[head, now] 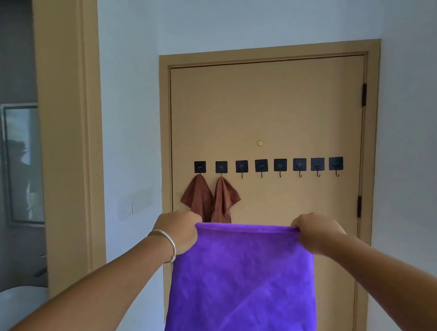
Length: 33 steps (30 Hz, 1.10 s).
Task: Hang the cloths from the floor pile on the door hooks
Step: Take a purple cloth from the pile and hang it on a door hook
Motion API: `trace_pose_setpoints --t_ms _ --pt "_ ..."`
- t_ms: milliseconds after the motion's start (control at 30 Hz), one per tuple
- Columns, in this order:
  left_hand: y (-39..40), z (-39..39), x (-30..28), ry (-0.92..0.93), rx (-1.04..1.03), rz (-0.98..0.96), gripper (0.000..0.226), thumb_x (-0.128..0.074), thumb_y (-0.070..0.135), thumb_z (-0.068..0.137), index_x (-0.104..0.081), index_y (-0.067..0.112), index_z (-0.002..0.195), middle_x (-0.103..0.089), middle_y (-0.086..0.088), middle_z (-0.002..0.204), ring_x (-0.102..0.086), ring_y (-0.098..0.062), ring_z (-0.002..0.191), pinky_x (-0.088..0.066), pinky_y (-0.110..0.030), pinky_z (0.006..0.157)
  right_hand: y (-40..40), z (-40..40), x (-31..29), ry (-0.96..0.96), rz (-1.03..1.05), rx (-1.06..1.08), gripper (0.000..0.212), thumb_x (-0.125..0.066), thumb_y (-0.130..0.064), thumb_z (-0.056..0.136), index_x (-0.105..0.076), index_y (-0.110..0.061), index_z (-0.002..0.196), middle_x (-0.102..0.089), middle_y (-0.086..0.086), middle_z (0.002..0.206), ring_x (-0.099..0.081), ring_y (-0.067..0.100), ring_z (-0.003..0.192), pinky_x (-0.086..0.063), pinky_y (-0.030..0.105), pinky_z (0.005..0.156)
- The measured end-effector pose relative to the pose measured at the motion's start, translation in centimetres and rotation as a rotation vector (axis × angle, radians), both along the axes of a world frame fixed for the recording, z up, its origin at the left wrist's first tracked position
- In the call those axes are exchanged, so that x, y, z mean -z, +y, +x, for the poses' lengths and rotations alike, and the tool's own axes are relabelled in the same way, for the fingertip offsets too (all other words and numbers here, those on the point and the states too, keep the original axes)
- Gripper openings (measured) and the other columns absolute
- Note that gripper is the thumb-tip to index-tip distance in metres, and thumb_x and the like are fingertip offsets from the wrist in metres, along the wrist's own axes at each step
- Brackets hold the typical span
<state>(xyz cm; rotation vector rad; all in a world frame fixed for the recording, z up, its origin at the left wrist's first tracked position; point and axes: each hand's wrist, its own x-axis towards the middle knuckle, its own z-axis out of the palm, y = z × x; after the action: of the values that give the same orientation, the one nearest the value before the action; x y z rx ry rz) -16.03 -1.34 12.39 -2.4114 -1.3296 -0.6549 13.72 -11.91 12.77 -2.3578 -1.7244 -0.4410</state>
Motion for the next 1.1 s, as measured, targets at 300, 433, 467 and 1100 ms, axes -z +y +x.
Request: trace_pose_setpoints --t_ms 300,433,467,1100 --pt "10.5 1.1 0.9 -0.2 0.097 -0.211 0.031 -0.038 0.01 0.091 -0.051 0.024 0.066 -0.057 -0.001 0.068 -0.055 -0.018 0.064 -0.035 -0.023 0.053 8.7 0.0 0.4 0.107 0.0 -0.009 0.044 -0.033 -0.002 0.066 -0.067 -0.024 0.085 -0.063 -0.002 0.081 -0.06 0.021 0.078 -0.041 0.025 0.053" --pt "14.9 2.4 1.1 -0.233 0.116 -0.215 0.032 -0.039 0.01 0.092 -0.049 0.024 0.064 -0.054 0.0 0.064 -0.052 -0.015 0.06 -0.033 -0.021 0.052 12.5 1.3 0.5 0.124 0.026 -0.027 0.043 -0.032 -0.001 0.066 -0.066 -0.021 0.081 -0.064 0.0 0.083 -0.061 0.022 0.078 -0.047 0.03 0.06" --pt "15.9 2.9 1.1 -0.243 0.119 -0.216 0.032 -0.039 0.009 0.091 -0.05 0.023 0.064 -0.053 0.0 0.063 -0.052 -0.015 0.059 -0.033 -0.021 0.051 13.6 1.7 0.5 0.122 0.028 -0.028 0.043 -0.032 -0.001 0.067 -0.067 -0.021 0.081 -0.065 0.0 0.083 -0.061 0.022 0.079 -0.048 0.03 0.06" --pt "36.7 16.3 0.0 -0.246 0.024 -0.082 0.054 -0.045 0.072 0.082 -0.053 0.024 0.057 -0.054 0.007 0.052 -0.051 -0.009 0.049 -0.033 -0.022 0.046 37.3 16.8 -0.4 0.359 0.121 -0.373 0.056 -0.029 0.009 0.068 -0.071 -0.025 0.084 -0.069 -0.006 0.086 -0.062 0.017 0.085 -0.053 0.033 0.075"
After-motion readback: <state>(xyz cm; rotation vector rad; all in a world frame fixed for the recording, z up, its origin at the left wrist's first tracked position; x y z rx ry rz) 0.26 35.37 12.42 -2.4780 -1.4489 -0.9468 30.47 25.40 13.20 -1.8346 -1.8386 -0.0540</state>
